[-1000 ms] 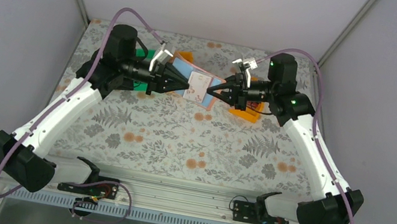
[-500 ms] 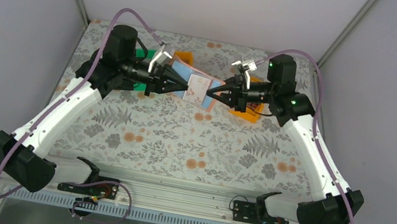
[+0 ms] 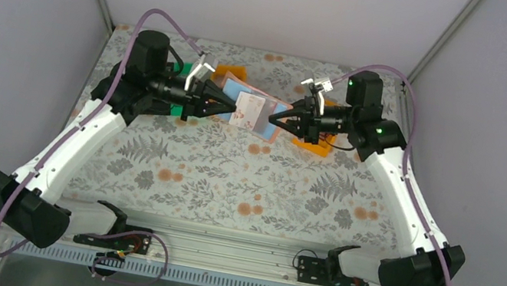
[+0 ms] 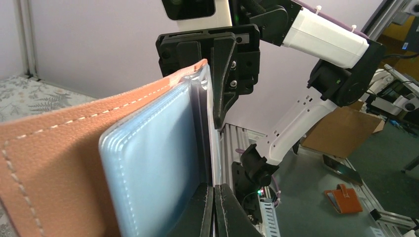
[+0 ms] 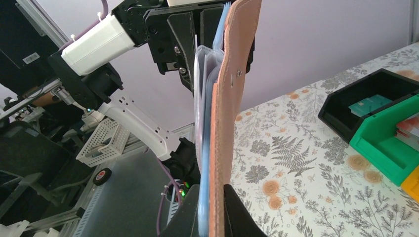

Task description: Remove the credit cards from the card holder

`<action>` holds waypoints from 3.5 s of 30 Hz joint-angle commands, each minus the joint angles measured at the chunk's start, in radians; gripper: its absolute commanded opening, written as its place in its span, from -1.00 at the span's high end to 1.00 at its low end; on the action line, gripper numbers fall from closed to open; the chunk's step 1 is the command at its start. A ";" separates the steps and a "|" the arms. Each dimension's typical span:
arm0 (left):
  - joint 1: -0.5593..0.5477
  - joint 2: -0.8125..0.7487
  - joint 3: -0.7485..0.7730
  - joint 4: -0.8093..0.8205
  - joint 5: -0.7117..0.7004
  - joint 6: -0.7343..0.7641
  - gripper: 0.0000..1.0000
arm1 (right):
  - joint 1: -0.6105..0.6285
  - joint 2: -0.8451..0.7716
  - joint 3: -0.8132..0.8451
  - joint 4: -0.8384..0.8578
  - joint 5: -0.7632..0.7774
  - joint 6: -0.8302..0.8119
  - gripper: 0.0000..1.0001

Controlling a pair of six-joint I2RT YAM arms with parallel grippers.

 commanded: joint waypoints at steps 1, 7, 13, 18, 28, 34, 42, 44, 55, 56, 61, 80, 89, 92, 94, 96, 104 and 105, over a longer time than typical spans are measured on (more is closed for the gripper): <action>-0.014 -0.006 -0.014 0.051 -0.021 -0.005 0.95 | -0.004 0.018 0.029 -0.009 -0.050 -0.002 0.92; -0.035 0.011 -0.020 0.079 -0.033 -0.036 0.54 | 0.003 0.029 0.045 -0.013 -0.060 -0.007 0.92; -0.053 0.026 -0.004 0.075 -0.034 -0.034 0.81 | 0.005 0.032 0.043 -0.017 -0.057 -0.012 0.92; -0.035 0.017 0.005 0.065 -0.052 -0.063 0.95 | 0.000 0.012 0.026 -0.008 -0.018 -0.015 0.92; 0.197 -0.025 -0.108 0.153 -0.254 -0.350 0.95 | -0.157 -0.020 -0.147 0.135 0.159 0.194 0.92; 0.359 -0.024 -0.212 0.212 -0.295 -0.626 0.95 | -0.199 0.052 -0.163 0.077 0.106 0.237 0.92; 0.414 -0.024 -0.324 0.267 -0.296 -0.772 0.95 | -0.151 0.060 -0.307 0.057 0.125 0.242 0.92; 0.414 -0.029 -0.318 0.268 -0.292 -0.755 0.95 | -0.113 0.081 -0.357 0.075 0.146 0.260 0.92; 0.413 -0.073 -0.332 0.342 -0.238 -0.768 0.95 | 0.122 0.404 -0.433 0.189 0.161 0.273 0.92; 0.413 -0.074 -0.334 0.349 -0.231 -0.773 0.95 | 0.123 0.444 -0.423 0.166 0.167 0.255 0.92; 0.412 -0.084 -0.311 0.360 -0.200 -0.761 0.95 | 0.121 0.576 -0.354 0.018 0.209 0.150 0.88; 0.264 -0.078 -0.173 0.404 -0.042 -0.582 0.95 | 0.161 0.145 0.105 0.314 0.303 0.454 -0.99; 0.182 -0.046 -0.117 0.363 0.004 -0.507 0.95 | 0.277 0.256 0.258 0.257 0.264 0.408 -0.25; 0.174 -0.048 -0.123 0.360 0.006 -0.501 0.95 | 0.283 0.234 0.221 0.288 0.253 0.421 0.36; 0.170 -0.047 -0.126 0.361 0.008 -0.500 0.95 | 0.284 0.218 0.195 0.314 0.262 0.438 0.55; 0.165 -0.046 -0.125 0.360 0.007 -0.499 0.95 | 0.285 0.211 0.183 0.315 0.265 0.442 0.87; 0.164 -0.019 0.014 -0.026 -0.089 0.032 -0.48 | 0.220 0.244 0.260 0.107 0.264 0.447 0.92; 0.164 -0.005 0.070 -0.157 -0.164 0.208 -0.51 | 0.199 0.259 0.272 0.050 0.240 0.451 0.92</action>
